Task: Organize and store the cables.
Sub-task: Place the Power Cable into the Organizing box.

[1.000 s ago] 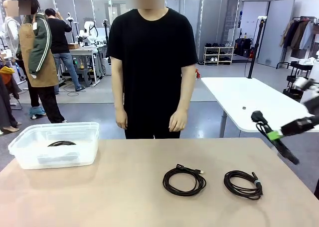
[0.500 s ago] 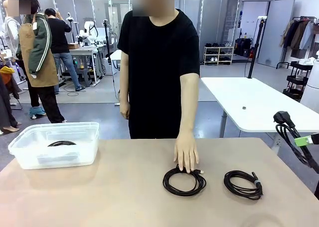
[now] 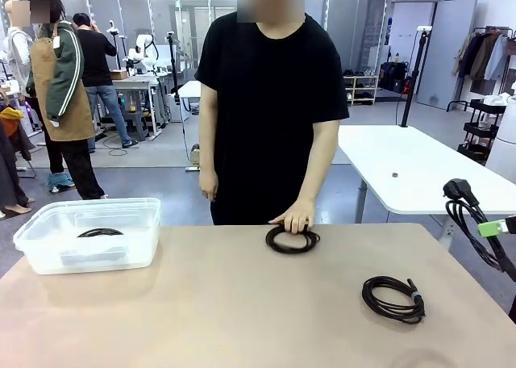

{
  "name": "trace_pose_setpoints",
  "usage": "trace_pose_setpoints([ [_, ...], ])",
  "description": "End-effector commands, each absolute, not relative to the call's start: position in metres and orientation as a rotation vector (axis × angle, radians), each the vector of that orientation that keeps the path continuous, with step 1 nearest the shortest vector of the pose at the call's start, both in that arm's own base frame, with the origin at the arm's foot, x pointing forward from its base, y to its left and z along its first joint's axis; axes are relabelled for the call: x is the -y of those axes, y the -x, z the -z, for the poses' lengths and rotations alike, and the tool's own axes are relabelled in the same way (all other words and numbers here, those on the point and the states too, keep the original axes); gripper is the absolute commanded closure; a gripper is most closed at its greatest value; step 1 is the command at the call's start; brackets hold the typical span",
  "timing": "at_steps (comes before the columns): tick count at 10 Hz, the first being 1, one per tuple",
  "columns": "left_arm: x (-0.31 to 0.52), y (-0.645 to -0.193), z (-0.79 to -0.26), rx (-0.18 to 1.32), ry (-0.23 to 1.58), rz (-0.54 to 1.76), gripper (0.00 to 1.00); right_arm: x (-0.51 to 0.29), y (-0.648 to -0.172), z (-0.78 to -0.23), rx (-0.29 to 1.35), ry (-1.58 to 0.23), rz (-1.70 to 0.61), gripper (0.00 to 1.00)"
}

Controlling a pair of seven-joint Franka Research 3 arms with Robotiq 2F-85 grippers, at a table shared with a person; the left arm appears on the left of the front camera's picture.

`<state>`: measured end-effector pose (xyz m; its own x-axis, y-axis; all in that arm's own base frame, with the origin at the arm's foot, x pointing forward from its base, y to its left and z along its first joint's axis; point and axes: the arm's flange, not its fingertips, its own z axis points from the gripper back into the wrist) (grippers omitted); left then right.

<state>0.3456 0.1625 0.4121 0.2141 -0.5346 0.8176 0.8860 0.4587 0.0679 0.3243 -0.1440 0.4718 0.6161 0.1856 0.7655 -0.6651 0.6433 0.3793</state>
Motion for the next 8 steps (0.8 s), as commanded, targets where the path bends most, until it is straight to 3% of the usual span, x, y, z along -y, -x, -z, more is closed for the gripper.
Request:
trace_pose_setpoints([
  [1,-0.163,-0.346,-0.412,0.919,0.476,1.034,0.0,0.139,-0.326,-0.472,0.775,-0.725,-0.554,0.95],
  [5,-0.163,-0.346,-0.412,0.919,0.476,1.034,0.0,0.088,-0.347,-0.494,0.702,-0.691,-0.652,0.95],
  [8,-0.163,-0.346,-0.412,0.919,0.476,1.034,0.0,-0.013,-0.367,-0.532,0.661,-0.594,-0.863,0.95],
])
